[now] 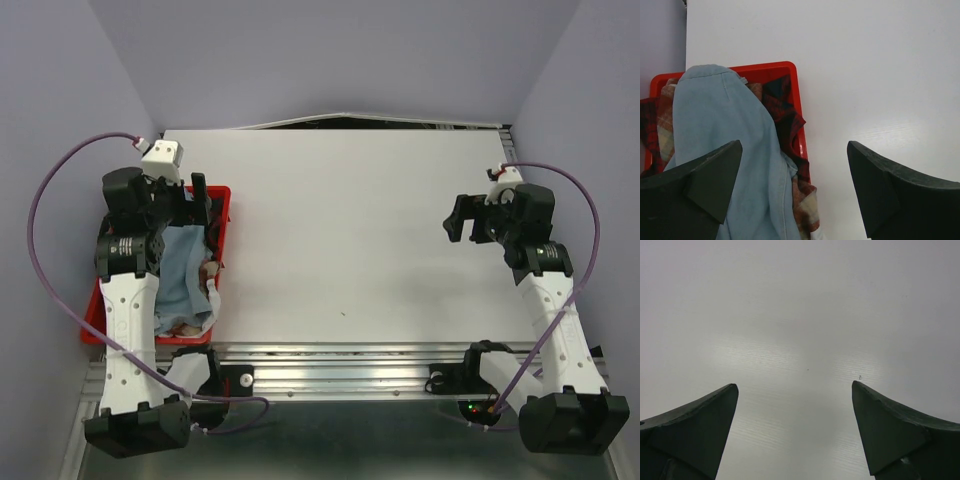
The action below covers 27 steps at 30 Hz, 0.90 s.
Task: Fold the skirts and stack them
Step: Grab the skirt from the pile
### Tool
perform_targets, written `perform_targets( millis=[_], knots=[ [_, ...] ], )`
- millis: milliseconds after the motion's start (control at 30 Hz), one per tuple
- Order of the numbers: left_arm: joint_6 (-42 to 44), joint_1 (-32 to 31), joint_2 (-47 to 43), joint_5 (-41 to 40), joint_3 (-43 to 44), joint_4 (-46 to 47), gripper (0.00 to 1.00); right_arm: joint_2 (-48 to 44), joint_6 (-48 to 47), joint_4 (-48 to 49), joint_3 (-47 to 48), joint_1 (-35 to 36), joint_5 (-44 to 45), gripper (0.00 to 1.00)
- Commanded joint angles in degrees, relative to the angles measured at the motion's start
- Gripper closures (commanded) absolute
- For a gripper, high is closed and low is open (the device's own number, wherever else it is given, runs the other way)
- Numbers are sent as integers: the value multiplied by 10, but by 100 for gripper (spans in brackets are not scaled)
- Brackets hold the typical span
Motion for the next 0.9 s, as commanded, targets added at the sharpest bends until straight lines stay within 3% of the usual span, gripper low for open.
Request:
perform_targets(
  millis=[0,133,400,567,867],
  knots=[
    [31,4,59,-51,82,-52,1,-7,-10,-1,11,1,-19,0],
    [61,41,130,-35,174,-128,1,4,-15,-7,19,1,-27,0],
    [127,105,205,-41,253,-237,2,28,-25,-27,31,1,-50,0],
    [158,143,223,-71,212,-251,6,48,-26,-27,37,1,-57,0],
    [139,147,241,-103,96,-187,19,85,-22,-37,62,1,-89,0]
  ],
)
